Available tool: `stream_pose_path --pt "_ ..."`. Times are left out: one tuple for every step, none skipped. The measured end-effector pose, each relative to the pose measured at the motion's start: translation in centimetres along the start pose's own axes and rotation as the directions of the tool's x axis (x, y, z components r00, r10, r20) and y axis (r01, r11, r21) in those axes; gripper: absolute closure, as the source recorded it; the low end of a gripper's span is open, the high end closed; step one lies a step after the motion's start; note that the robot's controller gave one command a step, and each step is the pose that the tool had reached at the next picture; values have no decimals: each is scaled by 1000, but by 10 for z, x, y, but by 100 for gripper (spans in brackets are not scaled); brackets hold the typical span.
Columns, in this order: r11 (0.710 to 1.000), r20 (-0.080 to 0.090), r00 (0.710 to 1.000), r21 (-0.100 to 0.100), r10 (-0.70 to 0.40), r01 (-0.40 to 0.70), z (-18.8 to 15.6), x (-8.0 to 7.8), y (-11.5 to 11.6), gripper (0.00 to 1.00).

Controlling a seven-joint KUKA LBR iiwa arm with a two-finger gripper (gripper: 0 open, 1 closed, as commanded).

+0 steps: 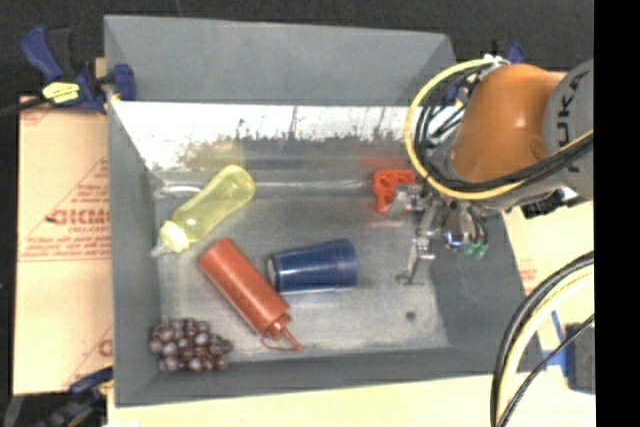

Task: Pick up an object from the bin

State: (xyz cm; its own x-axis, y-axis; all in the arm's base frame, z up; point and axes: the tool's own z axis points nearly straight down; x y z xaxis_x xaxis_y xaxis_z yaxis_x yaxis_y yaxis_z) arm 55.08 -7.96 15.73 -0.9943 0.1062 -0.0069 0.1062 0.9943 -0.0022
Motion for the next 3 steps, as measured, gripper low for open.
stream_pose_path --pt "999 2 999 1 -50 50 52 14 66 0" --pt "1000 7 1000 1 -9 9 69 9 61 0" --pt "999 0 999 1 -55 55 72 18 112 0"
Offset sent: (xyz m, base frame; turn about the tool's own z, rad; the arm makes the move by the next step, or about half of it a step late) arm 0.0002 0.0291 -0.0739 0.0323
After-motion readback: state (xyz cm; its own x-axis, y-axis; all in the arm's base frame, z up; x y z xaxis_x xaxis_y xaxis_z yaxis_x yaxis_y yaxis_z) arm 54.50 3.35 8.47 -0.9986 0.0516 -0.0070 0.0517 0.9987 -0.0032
